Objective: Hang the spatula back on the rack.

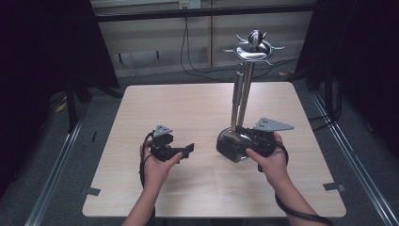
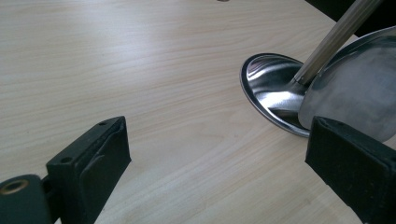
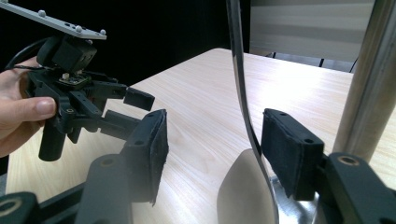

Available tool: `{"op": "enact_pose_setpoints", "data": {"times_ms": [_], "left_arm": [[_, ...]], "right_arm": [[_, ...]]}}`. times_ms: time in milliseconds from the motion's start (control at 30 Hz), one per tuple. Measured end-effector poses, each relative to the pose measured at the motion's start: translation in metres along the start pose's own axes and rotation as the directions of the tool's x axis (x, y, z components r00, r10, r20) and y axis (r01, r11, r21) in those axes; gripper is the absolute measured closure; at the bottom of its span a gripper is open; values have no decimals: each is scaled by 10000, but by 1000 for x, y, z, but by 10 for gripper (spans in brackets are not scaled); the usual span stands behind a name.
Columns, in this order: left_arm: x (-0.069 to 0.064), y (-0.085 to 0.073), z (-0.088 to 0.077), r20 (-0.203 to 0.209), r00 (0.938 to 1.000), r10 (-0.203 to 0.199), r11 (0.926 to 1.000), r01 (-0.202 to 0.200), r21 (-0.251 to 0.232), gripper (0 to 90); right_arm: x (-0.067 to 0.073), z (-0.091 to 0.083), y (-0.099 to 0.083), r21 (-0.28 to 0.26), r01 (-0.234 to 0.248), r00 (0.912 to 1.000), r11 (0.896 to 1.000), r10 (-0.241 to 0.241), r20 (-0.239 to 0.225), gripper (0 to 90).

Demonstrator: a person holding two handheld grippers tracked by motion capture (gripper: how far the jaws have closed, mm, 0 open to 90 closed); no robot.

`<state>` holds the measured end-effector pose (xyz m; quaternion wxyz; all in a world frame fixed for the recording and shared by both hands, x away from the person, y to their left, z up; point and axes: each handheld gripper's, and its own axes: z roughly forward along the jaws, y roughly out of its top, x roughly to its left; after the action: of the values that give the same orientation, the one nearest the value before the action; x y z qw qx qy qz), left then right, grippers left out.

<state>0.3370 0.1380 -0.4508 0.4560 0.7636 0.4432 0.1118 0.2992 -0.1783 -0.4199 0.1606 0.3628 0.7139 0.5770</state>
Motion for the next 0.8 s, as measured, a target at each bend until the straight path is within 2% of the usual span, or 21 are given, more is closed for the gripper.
{"op": "enact_pose_setpoints", "data": {"times_ms": [167, 300, 333, 600, 700, 733, 800], "left_arm": [[0, 0, 0, 5, 10000, -63, 9999, 63, -78, 59], [1, 0, 1, 18, 10000, 36, 10000, -36, 5, 58], [0, 0, 0, -1, 10000, -53, 10000, 53, -52, 58], [2, -1, -1, -16, 10000, -2, 10000, 2, 20, 57], [1, -2, -1, 88, 10000, -41, 10000, 41, -43, 57], [2, -1, -2, 101, 9999, 115, 9999, -116, 29, 56], [2, -1, -1, 154, 9998, 87, 10000, -87, -18, 54]], "right_arm": [[0, 1, -1, 68, -45, 10000, 10000, 44, 84, 357], [0, -1, -1, 98, -88, 9999, 9999, 87, 105, 334], [-1, -2, -1, 134, -98, 9999, 9999, 97, 102, 314], [-4, -7, -1, 148, -108, 9997, 9998, 105, 235, 281], [-5, -10, -2, 121, -56, 9995, 9999, 52, 316, 265], [-6, -11, -2, 129, -35, 9992, 9999, 30, 394, 255], [-7, -13, -4, 187, -7, 9992, 9998, -1, 406, 241]]}}
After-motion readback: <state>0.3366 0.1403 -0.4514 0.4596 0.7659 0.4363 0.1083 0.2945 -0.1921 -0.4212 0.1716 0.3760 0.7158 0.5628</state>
